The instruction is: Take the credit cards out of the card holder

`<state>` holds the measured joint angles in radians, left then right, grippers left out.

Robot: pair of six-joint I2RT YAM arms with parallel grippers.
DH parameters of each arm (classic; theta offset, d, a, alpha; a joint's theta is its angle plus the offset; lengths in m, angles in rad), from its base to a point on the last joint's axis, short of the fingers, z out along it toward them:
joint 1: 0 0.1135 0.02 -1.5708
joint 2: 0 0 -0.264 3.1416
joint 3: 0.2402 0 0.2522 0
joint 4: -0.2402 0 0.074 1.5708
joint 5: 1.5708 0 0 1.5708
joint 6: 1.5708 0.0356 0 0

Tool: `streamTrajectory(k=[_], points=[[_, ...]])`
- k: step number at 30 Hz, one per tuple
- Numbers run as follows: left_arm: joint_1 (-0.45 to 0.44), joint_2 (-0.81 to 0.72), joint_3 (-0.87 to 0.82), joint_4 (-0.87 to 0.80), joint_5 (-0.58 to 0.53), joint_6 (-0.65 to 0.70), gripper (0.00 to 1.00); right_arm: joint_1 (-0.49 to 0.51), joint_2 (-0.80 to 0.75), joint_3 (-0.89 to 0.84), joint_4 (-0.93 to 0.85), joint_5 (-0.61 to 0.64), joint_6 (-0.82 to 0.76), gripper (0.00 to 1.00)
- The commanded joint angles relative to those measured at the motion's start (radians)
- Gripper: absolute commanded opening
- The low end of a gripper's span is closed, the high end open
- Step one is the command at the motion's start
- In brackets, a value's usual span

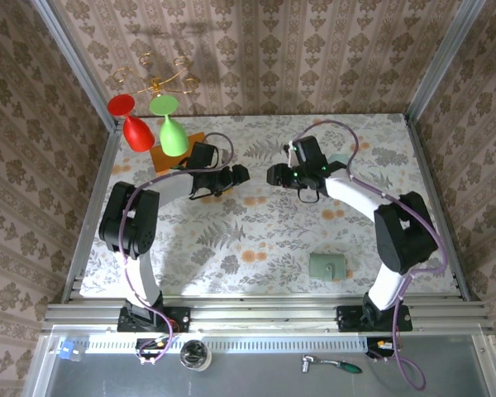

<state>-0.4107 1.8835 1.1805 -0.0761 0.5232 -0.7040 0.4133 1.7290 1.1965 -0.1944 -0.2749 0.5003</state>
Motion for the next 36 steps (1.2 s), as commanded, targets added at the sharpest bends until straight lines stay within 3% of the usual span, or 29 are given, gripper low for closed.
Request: streamTrajectory(k=[1, 11, 14, 18, 24, 32, 36], points=[[0.005, -0.061, -0.048, 0.023, -0.015, -0.006, 0.80, 0.004, -0.090, -0.080, -0.093, 0.036, -0.012, 0.53], [0.006, -0.152, -0.146, 0.075, -0.034, -0.031, 0.80, 0.020, -0.386, -0.298, -0.378, 0.095, -0.008, 0.57], [0.003, -0.161, -0.166, 0.100, -0.030, -0.044, 0.80, 0.027, -0.471, -0.344, -0.486, 0.103, 0.027, 0.64], [-0.002, -0.159, -0.172, 0.115, -0.016, -0.054, 0.80, 0.035, -0.578, -0.394, -0.611, 0.103, 0.121, 0.76], [-0.014, -0.160, -0.179, 0.134, -0.007, -0.058, 0.80, 0.035, -0.673, -0.446, -0.745, 0.069, 0.303, 0.83], [-0.033, -0.158, -0.209, 0.189, -0.002, -0.079, 0.80, 0.030, -0.729, -0.524, -0.804, -0.010, 0.458, 1.00], [-0.034, -0.159, -0.227, 0.213, 0.003, -0.095, 0.80, 0.022, -0.730, -0.594, -0.761, -0.056, 0.535, 1.00]])
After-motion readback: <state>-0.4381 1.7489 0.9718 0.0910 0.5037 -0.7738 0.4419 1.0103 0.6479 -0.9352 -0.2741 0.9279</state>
